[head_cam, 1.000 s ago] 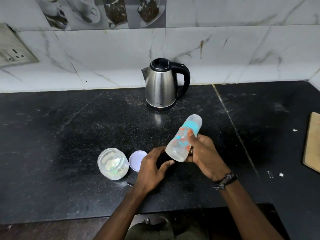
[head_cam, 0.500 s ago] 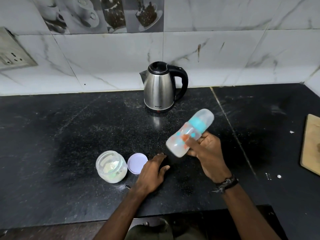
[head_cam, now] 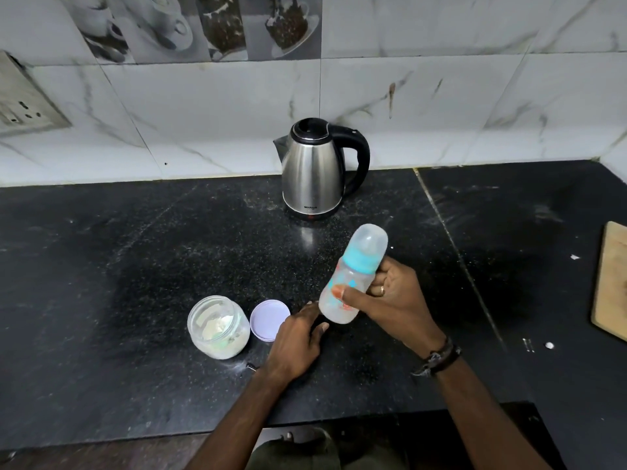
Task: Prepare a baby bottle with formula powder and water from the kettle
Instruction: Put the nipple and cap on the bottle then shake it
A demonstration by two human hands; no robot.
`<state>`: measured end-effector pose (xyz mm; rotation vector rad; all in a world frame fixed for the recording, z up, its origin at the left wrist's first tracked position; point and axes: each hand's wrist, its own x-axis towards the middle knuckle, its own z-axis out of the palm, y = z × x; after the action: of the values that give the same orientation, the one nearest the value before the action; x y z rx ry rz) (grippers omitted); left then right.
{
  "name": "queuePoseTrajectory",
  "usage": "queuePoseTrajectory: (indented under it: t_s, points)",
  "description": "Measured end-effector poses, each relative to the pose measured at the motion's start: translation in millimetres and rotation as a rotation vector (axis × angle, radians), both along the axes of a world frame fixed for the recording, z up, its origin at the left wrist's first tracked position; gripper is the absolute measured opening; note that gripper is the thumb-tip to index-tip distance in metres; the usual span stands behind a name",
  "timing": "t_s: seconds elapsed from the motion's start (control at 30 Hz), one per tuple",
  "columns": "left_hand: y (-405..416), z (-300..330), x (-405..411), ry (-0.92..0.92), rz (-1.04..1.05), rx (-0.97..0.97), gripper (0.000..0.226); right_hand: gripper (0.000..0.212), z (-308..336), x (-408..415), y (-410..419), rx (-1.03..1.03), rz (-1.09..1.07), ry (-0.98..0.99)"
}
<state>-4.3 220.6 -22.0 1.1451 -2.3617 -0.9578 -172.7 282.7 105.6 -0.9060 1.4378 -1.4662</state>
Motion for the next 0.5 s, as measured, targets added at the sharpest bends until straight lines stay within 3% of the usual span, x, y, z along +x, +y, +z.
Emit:
queuePoseTrajectory:
  t_s: [0.13, 0.27, 0.33, 0.43, 0.5]
  points:
    - [0, -6, 0, -0.023, 0.024, 0.005, 0.015, 0.037, 7, -4, -5, -0.042, -0.047, -0.282]
    - [-1, -10, 0, -0.021, 0.025, 0.011, 0.012, 0.040, 7, -7, -10, 0.012, -0.030, -0.011]
    - [-2, -9, 1, -0.022, 0.035, 0.006, 0.014, 0.038, 3, -7, -8, 0.008, 0.003, -0.086]
    - [-1, -7, 0, -0.010, 0.059, -0.013, 0.022, 0.037, 3, -5, -13, -0.005, -0.123, -0.279]
    - [-1, -4, -1, -0.014, 0.056, -0.007, 0.023, 0.032, 0, -1, -15, 0.008, -0.128, -0.133]
